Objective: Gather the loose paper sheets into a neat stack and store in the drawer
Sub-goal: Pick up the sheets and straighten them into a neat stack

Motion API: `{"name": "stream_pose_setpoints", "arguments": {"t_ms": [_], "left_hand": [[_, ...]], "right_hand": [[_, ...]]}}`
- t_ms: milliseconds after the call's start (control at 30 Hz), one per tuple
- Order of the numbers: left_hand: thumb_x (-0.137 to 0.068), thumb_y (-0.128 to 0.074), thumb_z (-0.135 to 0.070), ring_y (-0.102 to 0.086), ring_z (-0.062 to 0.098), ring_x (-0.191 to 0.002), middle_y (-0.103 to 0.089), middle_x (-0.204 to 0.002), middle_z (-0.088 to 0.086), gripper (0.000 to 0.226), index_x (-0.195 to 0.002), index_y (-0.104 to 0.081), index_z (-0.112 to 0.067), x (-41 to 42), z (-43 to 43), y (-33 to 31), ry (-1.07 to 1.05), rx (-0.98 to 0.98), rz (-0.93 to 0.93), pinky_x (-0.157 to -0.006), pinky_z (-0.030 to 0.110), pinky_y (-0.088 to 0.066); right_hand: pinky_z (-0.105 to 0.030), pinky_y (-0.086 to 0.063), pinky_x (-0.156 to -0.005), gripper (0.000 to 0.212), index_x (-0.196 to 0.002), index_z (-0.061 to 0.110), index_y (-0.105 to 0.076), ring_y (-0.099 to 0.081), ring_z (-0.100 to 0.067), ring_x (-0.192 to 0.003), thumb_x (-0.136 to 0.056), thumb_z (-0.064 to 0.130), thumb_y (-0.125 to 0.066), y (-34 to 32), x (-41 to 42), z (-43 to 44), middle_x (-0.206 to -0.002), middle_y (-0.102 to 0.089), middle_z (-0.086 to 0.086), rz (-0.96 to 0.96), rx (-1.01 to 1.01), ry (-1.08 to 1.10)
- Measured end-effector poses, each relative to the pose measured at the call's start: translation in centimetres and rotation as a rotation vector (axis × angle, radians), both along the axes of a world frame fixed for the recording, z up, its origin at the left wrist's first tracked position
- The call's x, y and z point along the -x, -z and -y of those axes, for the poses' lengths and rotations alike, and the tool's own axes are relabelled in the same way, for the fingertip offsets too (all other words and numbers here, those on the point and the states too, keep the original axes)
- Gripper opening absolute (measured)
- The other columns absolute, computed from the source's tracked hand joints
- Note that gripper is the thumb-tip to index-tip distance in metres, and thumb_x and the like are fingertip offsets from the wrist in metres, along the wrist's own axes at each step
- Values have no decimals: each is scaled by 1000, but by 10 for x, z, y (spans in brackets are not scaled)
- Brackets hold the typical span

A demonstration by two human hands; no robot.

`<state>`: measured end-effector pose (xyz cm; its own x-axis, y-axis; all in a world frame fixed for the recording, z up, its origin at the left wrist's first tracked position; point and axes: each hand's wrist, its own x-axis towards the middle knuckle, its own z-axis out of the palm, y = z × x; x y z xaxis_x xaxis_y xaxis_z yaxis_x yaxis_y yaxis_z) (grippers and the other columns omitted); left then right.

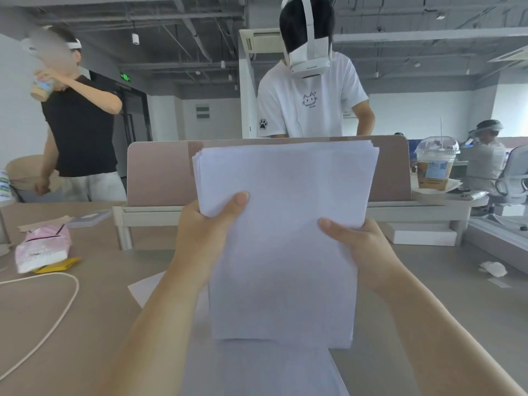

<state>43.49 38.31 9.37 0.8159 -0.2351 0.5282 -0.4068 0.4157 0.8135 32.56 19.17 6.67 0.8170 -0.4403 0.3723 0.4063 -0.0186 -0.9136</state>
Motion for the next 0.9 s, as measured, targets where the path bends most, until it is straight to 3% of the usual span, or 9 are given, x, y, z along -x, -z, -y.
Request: {"name": "stream_pose_setpoints", "arguments": {"t_ms": [167,300,367,433,600,700,767,900], "left_hand": [[-72,-76,-24,-72,3,-66,-76,-70,-15,9,-79,-70,-25,-8,1,1,39,76,39,-56,19,-55],[-71,-63,-36,-75,12,-78,-79,-84,-5,29,-93,-71,-19,-25,0,36,230,5,-133,-61,26,-57],[-75,-61,-40,-75,15,-83,-79,-88,-3,32,-96,-72,-18,-27,5,55,249,-76,-210,-62,25,-58],[-78,-66,-37,-75,14,-82,-79,-85,-5,24,-93,-72,-19,-28,11,65,203,-118,-258,-64,27,-58],[-80,-67,-34,-75,12,-75,-79,-81,-6,16,-88,-73,-21,-34,17,72,193,-153,-283,-69,32,-55],[-68,-75,-51,-75,18,-85,-79,-88,-4,35,-90,-74,-23,-39,18,93,156,-272,-333,-83,42,-55],[-64,-75,-59,-72,23,-92,-78,-94,-1,45,-93,-74,-25,-40,21,98,60,-376,-293,-89,46,-54],[-83,-68,-42,-62,12,-74,-67,-80,-6,19,-81,-67,-22,-38,21,86,-142,-409,-222,-61,26,-47]], "right_hand": [[-39,-58,-69,20,-79,10,-78,-74,-29,-80,-64,22,-75,-3,-2,5,-87,-78,-10,67,11,-3],[-43,-48,-74,32,-92,4,-74,-72,-35,-86,-71,28,-77,26,-7,15,-97,-76,-19,-91,-30,49],[-38,-53,-70,39,-98,1,-72,-74,-31,-82,-72,29,-76,39,-9,16,-98,-76,-18,-153,-52,69],[-32,-57,-63,37,-101,1,-71,-75,-29,-82,-74,26,-72,45,-12,12,-97,-77,-15,-181,-61,45],[-35,-58,-64,35,-100,1,-71,-75,-30,-83,-76,26,-71,54,-15,12,-95,-77,-14,-187,-121,71],[-39,-58,-73,39,-100,4,-72,-75,-30,-85,-71,31,-75,65,-19,9,-96,-77,-12,-254,-93,134],[-40,-58,-75,30,-99,7,-73,-75,-29,-86,-77,27,-75,66,-22,6,-96,-78,-11,-264,-71,172],[-40,-59,-74,19,-98,5,-72,-74,-31,-83,-85,18,-70,58,-25,2,-95,-77,-14,-247,-78,234]]}}
